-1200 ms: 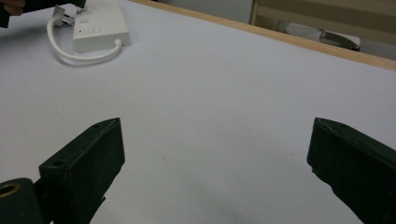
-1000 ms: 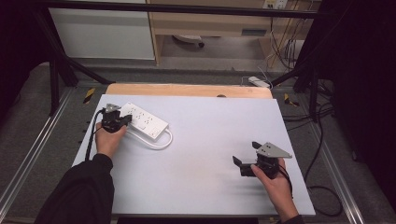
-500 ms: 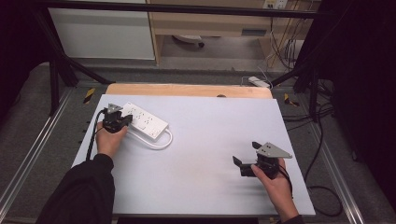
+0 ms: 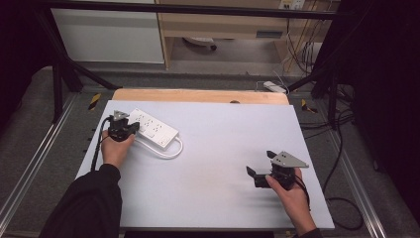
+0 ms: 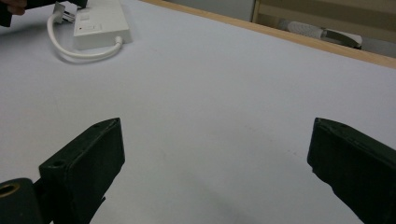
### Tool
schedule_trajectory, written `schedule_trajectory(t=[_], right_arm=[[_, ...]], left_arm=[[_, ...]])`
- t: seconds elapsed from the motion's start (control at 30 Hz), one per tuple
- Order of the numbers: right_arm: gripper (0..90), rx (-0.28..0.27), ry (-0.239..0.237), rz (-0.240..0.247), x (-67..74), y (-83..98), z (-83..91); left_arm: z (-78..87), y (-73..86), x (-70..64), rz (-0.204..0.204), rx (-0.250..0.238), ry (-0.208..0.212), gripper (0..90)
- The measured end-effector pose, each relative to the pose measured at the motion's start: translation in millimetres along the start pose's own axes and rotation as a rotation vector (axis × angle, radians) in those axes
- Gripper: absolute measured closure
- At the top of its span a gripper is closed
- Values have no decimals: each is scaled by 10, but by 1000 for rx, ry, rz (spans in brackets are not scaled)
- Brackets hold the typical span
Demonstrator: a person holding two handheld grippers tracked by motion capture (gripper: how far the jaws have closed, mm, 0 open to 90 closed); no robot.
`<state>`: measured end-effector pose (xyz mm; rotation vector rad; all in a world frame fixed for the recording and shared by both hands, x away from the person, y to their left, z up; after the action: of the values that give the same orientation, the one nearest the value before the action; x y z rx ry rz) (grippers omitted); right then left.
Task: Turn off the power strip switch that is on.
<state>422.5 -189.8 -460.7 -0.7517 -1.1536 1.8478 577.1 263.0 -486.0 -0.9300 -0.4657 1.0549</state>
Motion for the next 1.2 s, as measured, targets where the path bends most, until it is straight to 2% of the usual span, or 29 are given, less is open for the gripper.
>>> schedule_trajectory(t=[0.2, 0.43, 0.7, 1.13, 1.17, 1.2], right_arm=[[43, -1, 1, 0, -4, 0, -4], [43, 2, -16, 19, 63, 0, -24], [43, 1, -13, 10, 40, 0, -18], [43, 0, -14, 12, 42, -2, -17], [43, 1, -14, 12, 42, -2, -17], [43, 0, -14, 12, 42, -3, -17]], left_arm=[[-3, -1, -5, -16, 2, -5, 900], [-6, -4, -9, -17, 1, -11, 900], [-8, -9, -14, -14, -3, -7, 900], [62, -140, -112, -33, -73, 19, 900], [69, -152, -117, -27, -82, 23, 890], [77, -162, -125, -20, -86, 28, 842]])
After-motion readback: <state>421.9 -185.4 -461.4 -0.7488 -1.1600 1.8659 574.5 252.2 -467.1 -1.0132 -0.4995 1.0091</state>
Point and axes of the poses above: each handheld gripper's, and its own axes: z roughly backward along the jaws, y roughly out of its underside, x roughly to its left, the point moved 8 cm from there along -z, roughly forward along the jaws, and after that the axes turned 7 degrees about y, right-handed, at the moved point
